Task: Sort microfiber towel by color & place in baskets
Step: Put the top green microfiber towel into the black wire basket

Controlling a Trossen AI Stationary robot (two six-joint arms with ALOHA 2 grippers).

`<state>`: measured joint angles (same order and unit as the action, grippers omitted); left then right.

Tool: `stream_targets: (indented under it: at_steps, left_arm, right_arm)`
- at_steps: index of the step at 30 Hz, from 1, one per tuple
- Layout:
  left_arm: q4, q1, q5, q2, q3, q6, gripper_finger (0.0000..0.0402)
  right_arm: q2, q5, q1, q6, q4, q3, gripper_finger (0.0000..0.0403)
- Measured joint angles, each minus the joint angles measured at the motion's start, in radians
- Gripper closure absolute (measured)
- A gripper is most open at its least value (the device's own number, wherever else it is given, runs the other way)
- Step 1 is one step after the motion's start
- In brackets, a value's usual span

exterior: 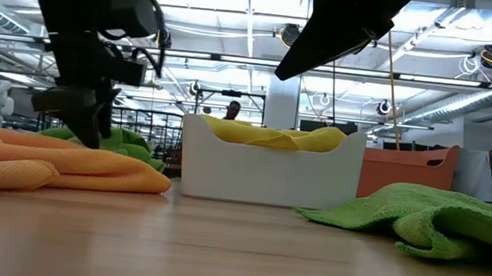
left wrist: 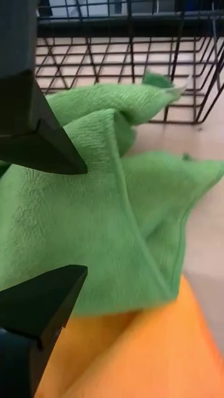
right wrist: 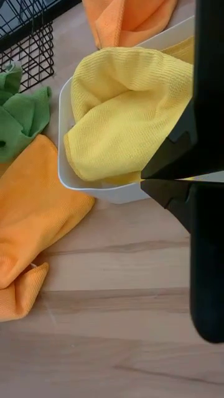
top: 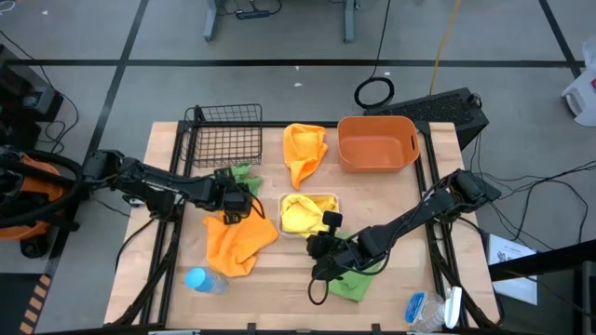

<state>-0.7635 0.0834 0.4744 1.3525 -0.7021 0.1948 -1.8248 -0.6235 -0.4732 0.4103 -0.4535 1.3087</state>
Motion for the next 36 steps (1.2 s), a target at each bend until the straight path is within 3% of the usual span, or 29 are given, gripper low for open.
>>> stream_targets:
  at_steps: [11,14,18,25,36]
  left_arm:
    - [0.17,-0.165,-0.172,0.0,0.091,-0.113,0.0148]
    - [0.224,-0.186,-0.211,0.0,0.131,-0.157,0.0172]
    - [0.262,-0.19,-0.228,-0.003,0.154,-0.172,0.0232]
    - [0.318,-0.186,-0.212,0.0,0.157,-0.174,0.0381]
    - [0.2,-0.087,-0.077,-0.033,0.031,-0.081,0.0396]
  right_arm:
    - [0.0,0.0,0.0,0.006,0.0,0.0,0.0399]
    - [0.0,0.0,0.0,0.006,0.0,0.0,0.0399]
    - [0.0,0.0,0.0,0.006,0.001,0.0,0.0399]
    - [0.0,0.0,0.0,0.01,0.016,0.0,0.0399]
    - [0.0,0.0,0.0,0.007,0.016,0.0,0.0399]
